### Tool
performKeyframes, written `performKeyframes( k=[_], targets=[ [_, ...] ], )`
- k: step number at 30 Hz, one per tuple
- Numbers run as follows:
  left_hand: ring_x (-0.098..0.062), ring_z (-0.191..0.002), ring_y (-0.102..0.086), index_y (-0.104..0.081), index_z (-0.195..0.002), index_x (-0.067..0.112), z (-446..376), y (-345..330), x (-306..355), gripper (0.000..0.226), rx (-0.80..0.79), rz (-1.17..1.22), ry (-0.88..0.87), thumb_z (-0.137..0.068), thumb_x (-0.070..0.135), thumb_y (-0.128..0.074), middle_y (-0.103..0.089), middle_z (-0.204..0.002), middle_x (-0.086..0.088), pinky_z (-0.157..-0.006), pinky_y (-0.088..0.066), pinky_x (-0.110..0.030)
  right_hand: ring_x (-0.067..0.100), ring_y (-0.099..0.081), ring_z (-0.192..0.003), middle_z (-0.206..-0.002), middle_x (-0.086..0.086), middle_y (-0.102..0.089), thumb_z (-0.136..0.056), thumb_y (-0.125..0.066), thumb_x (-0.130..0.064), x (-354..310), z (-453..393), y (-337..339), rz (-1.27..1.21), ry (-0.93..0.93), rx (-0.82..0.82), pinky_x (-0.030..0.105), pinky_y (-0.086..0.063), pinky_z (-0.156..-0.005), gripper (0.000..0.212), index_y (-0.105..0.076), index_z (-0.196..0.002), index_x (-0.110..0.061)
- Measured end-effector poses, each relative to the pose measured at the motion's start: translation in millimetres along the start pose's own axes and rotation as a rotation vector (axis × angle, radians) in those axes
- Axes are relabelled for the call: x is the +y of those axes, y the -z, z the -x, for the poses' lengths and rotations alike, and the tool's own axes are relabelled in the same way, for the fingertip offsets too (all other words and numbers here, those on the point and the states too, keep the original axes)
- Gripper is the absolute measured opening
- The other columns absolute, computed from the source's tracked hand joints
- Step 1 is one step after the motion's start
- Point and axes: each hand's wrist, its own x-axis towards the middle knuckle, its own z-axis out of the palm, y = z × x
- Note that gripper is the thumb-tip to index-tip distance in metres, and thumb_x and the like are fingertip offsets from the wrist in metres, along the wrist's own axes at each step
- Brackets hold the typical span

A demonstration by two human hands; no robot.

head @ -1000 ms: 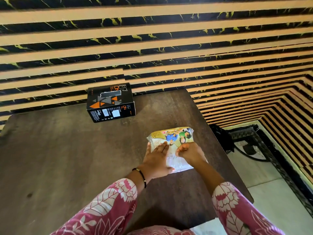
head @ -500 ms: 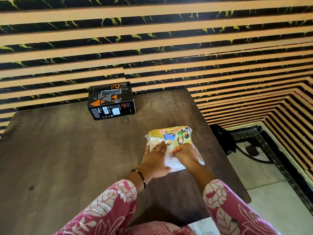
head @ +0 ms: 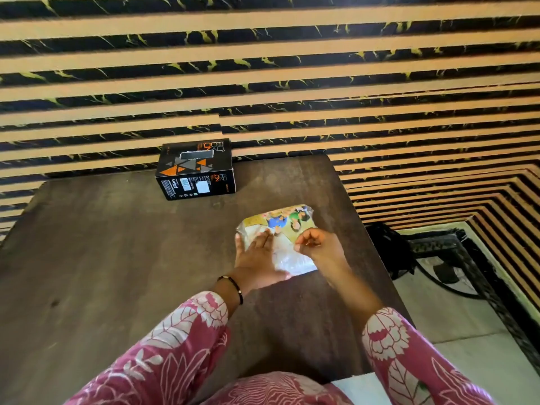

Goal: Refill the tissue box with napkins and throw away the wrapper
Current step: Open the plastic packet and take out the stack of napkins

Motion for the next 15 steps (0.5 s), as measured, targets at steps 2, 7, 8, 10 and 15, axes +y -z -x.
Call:
performKeyframes(
  k=[2, 7, 8, 10, 15],
  targets=[
    [-0.016, -0.144, 0.007, 0.004, -0.146, 0.015, -6, 6, -1, 0.106, 0.036, -0.015, 0.030, -0.073, 0.066, -0.053, 0.002, -0.158, -0.004, -0.105, 0.019, -0.064, 0.006, -0.058, -0.067, -0.069, -0.004, -0.066, -0.071, -0.072, -0.008, 2, 10, 11, 0.042, 0.078, 0.012, 0.013, -0.043, -0.066, 0.020, -0.062, -0.070, -0.025],
    [-0.019, -0.144, -0.001, -0.016, -0.145, 0.021, 12, -2, 4, 0.111, 0.106, 0.062, -0.173, -0.056, 0.082, -0.041, -0.009, -0.157, 0.000, -0.108, 0.012, -0.062, 0.011, -0.067, -0.077, -0.082, -0.002, -0.073, -0.075, -0.067, -0.007, 29, 46, 31, 0.317, 0.306, -0.072, 0.020, -0.051, -0.077, 0.018, -0.068, -0.088, -0.021],
    [-0.018, -0.144, -0.005, -0.022, -0.143, 0.023, 18, -6, 6, 0.108, 0.116, 0.076, -0.203, -0.054, 0.084, -0.033, -0.015, -0.156, 0.001, -0.110, 0.009, -0.060, 0.013, -0.067, -0.077, -0.083, -0.002, -0.074, -0.073, -0.066, -0.009, 40, 52, 32, 0.416, 0.376, -0.079, 0.025, -0.053, -0.076, 0.015, -0.070, -0.083, -0.020],
    [-0.019, -0.142, -0.017, -0.034, -0.138, 0.024, 28, -16, 11, 0.096, 0.137, 0.088, -0.226, -0.060, 0.081, -0.025, -0.027, -0.151, 0.003, -0.114, -0.002, -0.053, 0.017, -0.067, -0.079, -0.083, -0.003, -0.074, -0.071, -0.063, -0.014, 58, 62, 31, 0.575, 0.432, -0.105, 0.033, -0.053, -0.078, 0.013, -0.071, -0.078, -0.022],
    [-0.022, -0.124, -0.039, -0.049, -0.124, 0.024, 38, -30, 24, 0.052, 0.244, 0.036, -0.229, -0.080, 0.051, -0.049, -0.045, -0.132, 0.002, -0.103, -0.028, -0.040, 0.017, -0.058, -0.104, -0.106, -0.002, -0.070, -0.084, -0.047, -0.022, 85, 74, 25, 0.729, 0.373, -0.296, 0.030, -0.038, -0.098, 0.026, -0.070, -0.097, -0.022]
  ],
)
